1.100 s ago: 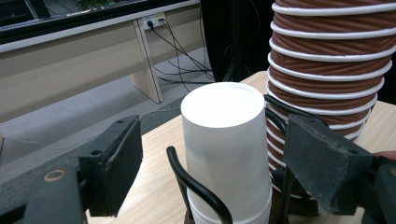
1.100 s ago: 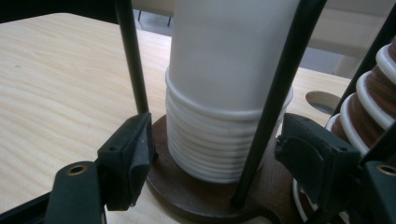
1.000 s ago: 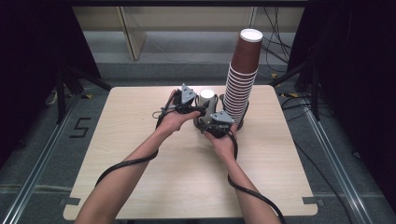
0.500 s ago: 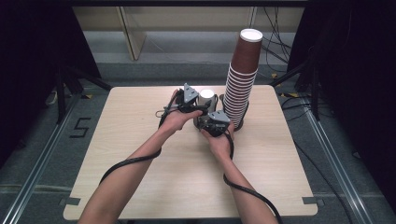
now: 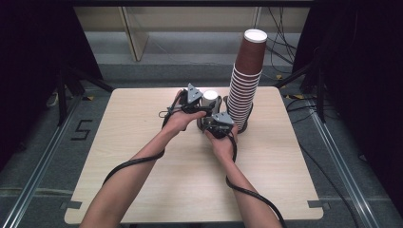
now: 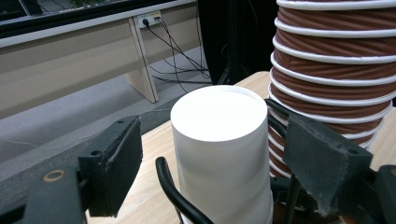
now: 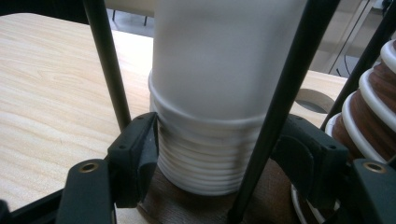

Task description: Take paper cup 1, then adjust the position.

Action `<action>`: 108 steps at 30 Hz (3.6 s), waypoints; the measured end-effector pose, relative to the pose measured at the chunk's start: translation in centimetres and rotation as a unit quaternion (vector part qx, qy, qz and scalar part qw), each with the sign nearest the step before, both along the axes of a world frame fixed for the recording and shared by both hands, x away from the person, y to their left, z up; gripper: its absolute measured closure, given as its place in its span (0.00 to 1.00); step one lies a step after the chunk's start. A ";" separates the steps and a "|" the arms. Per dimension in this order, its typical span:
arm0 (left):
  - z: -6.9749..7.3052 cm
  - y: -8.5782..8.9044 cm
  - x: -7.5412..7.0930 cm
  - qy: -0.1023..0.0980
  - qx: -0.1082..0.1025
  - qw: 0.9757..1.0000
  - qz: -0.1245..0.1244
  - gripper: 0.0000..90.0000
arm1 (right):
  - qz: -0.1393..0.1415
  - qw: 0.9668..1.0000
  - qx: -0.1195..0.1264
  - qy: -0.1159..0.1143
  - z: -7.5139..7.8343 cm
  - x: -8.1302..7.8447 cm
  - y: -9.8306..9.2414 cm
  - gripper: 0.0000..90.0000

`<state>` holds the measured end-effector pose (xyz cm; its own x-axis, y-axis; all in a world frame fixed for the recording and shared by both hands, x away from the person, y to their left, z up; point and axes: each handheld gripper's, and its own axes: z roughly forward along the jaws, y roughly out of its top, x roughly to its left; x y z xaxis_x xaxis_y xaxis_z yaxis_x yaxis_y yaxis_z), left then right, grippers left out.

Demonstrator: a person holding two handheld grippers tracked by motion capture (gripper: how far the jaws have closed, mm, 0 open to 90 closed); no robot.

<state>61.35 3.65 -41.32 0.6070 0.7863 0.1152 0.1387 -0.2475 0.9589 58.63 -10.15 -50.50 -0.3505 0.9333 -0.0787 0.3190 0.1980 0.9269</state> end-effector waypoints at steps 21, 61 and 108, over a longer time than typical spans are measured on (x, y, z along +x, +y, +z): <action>-0.5 -1.1 1.9 0.028 -0.011 0.999 -0.016 0.31 | -0.007 1.000 0.010 0.004 0.0 0.0 0.1 0.37; 3.4 -1.0 1.3 -0.010 -0.051 0.999 -0.005 0.37 | 0.024 1.000 -0.001 -0.005 1.3 -1.2 -0.6 0.30; 5.0 4.3 -11.3 0.022 0.024 0.998 -0.051 0.37 | 0.104 0.994 0.028 0.031 3.7 -12.8 -9.5 0.21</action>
